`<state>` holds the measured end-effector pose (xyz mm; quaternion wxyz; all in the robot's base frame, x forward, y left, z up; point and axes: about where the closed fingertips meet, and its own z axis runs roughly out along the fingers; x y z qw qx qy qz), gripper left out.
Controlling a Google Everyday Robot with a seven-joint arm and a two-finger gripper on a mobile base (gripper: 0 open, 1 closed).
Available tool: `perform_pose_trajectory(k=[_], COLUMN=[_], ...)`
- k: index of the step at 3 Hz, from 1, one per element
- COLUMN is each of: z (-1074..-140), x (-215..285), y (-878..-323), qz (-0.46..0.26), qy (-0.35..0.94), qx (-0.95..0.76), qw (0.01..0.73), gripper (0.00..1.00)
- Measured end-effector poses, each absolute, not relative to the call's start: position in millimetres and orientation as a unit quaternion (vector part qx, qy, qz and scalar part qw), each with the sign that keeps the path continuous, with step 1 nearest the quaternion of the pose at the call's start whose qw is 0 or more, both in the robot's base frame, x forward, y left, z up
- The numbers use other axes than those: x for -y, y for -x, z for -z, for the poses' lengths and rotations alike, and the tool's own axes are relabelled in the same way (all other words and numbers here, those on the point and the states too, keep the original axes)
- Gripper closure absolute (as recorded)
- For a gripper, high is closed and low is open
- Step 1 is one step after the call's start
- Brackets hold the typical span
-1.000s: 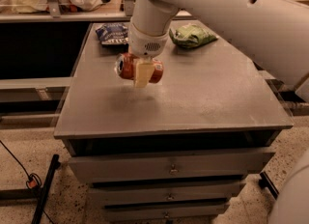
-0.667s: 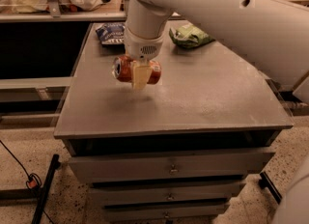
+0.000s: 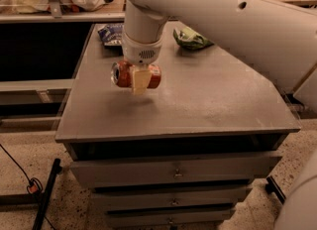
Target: Knock coke can over
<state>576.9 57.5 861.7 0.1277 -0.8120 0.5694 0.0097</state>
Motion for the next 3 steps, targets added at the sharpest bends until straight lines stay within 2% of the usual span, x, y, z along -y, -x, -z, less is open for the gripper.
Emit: perform_pose_trajectory(k=[1, 2, 3], z=[-857.3, -848.1, -837.5], x=[-62.9, -68.3, -72.1], y=[-577.0, -576.2, -574.2], qz=[-0.005, 0.002, 0.008], qy=[0.816, 0.821, 0.826], qx=[-0.564, -0.558, -0.553], qw=[0.127, 0.118, 0.104], gripper=[0.33, 0.11, 0.0])
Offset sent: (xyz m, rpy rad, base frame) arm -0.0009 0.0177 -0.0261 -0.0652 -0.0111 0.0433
